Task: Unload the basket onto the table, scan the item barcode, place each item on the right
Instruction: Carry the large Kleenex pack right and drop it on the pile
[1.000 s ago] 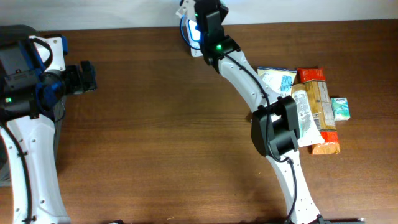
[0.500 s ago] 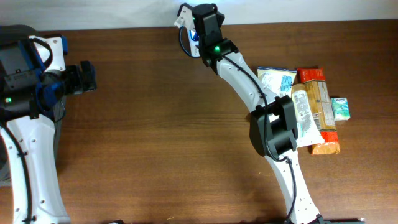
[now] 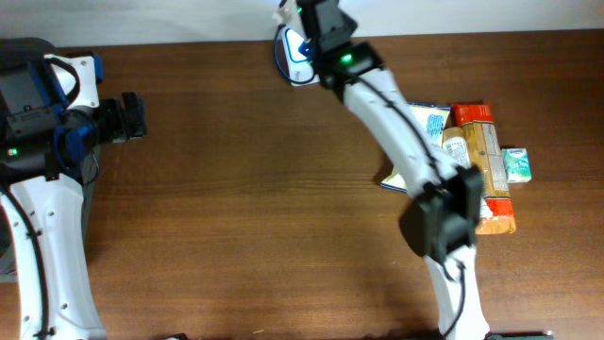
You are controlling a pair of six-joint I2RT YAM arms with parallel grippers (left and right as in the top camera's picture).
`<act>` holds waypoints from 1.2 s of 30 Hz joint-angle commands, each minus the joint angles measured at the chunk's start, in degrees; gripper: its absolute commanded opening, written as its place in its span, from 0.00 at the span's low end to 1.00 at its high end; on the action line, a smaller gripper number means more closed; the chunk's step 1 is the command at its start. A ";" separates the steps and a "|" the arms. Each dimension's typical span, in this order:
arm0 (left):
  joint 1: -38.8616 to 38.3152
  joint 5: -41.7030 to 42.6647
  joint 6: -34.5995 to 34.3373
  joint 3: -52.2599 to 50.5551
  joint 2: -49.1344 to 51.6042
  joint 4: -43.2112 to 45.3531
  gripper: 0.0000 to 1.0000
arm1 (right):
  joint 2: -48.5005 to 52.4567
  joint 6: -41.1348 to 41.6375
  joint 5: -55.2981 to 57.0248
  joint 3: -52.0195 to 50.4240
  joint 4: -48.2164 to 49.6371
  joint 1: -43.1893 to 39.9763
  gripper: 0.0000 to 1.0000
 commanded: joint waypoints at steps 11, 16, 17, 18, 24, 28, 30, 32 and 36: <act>0.20 0.04 -0.55 0.83 -0.74 0.00 0.99 | -26.60 51.52 -19.65 -0.96 -58.66 -26.01 0.04; 0.20 0.04 -0.55 0.83 -0.74 0.00 0.99 | -19.96 49.00 -24.09 -13.60 -56.08 -32.94 0.04; 0.20 0.04 -0.55 0.83 -0.74 0.02 0.99 | -18.88 46.73 -26.43 -16.87 -54.40 -33.24 0.04; 0.20 0.04 -0.55 0.83 -0.74 0.00 0.99 | -18.01 45.13 -27.43 -19.93 -52.94 -33.40 0.04; 0.20 0.04 -0.55 0.83 -0.74 0.02 0.99 | -17.09 44.78 -27.41 -17.31 -54.60 -33.46 0.42; 0.20 0.04 -0.55 0.83 -0.74 0.00 0.99 | -18.03 41.75 -28.57 -0.44 -62.97 -31.30 0.48; 0.20 0.04 -0.55 0.83 -0.74 0.02 0.99 | -22.80 38.42 -35.28 4.72 -62.95 -27.82 0.50; 0.20 0.04 -0.55 0.83 -0.74 0.02 0.99 | -28.92 38.38 -35.67 7.63 -62.93 -23.26 0.59; 0.20 0.04 -0.55 0.83 -0.74 0.00 0.99 | -41.48 38.71 -36.02 8.09 -62.93 -15.80 0.99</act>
